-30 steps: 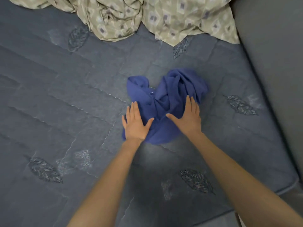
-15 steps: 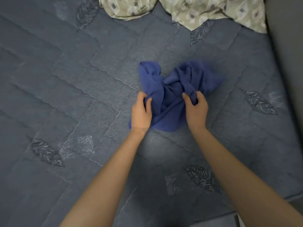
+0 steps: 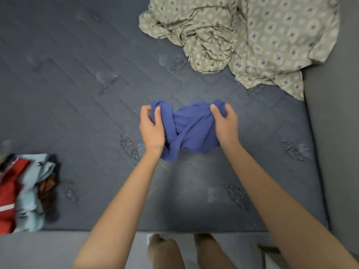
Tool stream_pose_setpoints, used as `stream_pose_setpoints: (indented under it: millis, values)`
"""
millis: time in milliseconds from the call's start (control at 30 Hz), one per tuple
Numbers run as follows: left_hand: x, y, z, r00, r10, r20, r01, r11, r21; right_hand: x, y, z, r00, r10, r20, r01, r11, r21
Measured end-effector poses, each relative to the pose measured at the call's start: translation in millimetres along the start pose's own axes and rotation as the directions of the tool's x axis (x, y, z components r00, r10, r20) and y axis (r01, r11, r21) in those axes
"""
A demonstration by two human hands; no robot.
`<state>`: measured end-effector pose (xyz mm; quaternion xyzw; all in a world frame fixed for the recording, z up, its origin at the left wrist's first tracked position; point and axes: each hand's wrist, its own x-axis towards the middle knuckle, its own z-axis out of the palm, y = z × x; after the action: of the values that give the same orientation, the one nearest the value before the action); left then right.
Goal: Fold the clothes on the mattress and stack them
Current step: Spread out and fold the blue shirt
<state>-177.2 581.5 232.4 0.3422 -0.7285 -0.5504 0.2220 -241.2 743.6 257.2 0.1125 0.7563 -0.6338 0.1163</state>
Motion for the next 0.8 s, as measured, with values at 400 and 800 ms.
stream_pose_setpoints:
  millis: [400, 800]
  values:
    - [55.6, -4.5, -208.3, 0.993, 0.090, 0.077, -0.092, 0.995, 0.022, -123.6, -32.8, 149.2, 0.996, 0.022, 0.084, -0.023, 1.000, 0.015]
    - [95.6, -136.9, -328.4, 0.999, -0.031, 0.031, 0.023, 0.971, 0.239, -181.1, 75.6, 251.3, 0.989, 0.136, -0.064, -0.141, 0.987, -0.079]
